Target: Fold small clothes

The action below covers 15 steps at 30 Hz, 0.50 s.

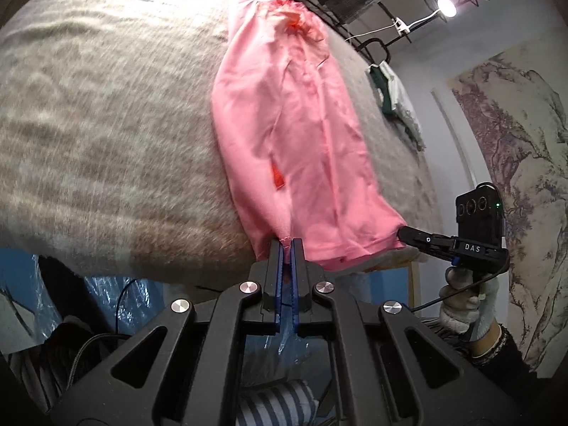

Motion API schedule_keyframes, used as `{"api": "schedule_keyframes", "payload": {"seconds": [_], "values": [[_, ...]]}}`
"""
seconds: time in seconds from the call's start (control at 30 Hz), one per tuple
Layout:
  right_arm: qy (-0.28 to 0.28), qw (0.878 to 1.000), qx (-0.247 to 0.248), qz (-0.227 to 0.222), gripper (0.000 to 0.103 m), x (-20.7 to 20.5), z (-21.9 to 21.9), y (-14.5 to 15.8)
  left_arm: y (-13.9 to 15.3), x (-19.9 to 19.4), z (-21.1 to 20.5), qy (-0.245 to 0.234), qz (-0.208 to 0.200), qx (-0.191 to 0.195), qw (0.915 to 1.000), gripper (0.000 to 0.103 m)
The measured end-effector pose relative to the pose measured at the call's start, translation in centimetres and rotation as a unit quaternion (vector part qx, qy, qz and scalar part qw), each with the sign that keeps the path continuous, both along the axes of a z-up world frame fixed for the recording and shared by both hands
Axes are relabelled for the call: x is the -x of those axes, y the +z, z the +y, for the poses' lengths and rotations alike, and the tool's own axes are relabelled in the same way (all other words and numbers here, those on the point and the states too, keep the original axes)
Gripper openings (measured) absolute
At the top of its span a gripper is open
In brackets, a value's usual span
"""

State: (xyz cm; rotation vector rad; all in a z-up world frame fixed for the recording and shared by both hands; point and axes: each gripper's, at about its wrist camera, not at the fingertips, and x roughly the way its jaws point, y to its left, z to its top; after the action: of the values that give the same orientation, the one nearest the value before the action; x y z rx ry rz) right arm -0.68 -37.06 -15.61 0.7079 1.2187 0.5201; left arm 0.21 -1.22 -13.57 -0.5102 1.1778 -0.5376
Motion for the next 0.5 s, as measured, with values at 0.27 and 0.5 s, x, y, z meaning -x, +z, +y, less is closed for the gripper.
{"api": "schedule_keyframes", "payload": {"seconds": [0.27,0.5], "values": [[-0.020,0.999,-0.020,-0.024,0.002,-3.2,-1.2,2.3,2.3,-3.6,-0.7,-0.002,-0.022,-0.007,0.9997,0.001],[0.005,0.999,-0.003,-0.041,0.002,-7.6,-2.3,4.1,3.9,-9.0,-0.8,0.007,-0.039,-0.027,0.9989,0.001]]}}
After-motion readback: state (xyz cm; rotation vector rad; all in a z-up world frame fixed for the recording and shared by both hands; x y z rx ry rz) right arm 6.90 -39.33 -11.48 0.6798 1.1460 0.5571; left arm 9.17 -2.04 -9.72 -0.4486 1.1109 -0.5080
